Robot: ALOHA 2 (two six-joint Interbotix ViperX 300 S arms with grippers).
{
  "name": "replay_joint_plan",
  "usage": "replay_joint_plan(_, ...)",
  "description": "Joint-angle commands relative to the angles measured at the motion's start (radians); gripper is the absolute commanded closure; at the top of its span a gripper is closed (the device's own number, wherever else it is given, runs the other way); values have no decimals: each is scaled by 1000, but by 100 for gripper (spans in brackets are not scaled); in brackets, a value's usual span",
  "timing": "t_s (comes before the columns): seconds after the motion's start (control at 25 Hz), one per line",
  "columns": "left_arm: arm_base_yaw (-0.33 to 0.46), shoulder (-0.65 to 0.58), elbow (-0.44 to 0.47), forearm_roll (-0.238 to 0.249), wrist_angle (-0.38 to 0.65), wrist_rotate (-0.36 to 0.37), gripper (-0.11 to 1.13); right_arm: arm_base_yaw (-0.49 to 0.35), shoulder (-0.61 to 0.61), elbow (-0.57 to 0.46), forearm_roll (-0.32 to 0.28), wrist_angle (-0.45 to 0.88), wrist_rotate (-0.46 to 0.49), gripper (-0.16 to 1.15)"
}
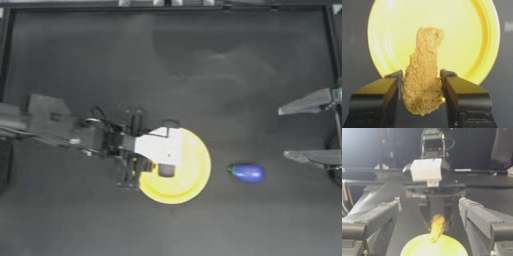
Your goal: Put brown chicken wing on plate
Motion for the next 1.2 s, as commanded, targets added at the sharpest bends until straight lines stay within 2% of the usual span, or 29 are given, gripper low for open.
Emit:
replay_joint_plan(0.04,11,25,-63,-2,-32,17,75,2,5,-11,3,-9,2,-2)
replay_joint_plan(0.4,12,117,-100,-6,-78,26,75,2,3,-5,3,-11,2,-2)
replay_joint_plan(0.52,12,138,-104,-28,-80,26,75,2,3,-5,3,-14,2,-2)
replay_joint_plan(0.84,12,170,-104,-44,-89,48,72,2,3,-3,3,-14,2,-2)
replay_joint_plan(0.92,11,172,-104,-49,-91,51,65,2,3,-3,6,-14,2,-2)
replay_joint_plan(1.0,12,172,-104,-57,-91,51,52,2,3,-3,12,-14,2,-2)
replay_joint_plan(1.2,12,172,-104,-72,-91,49,5,2,3,-2,12,-14,2,-2)
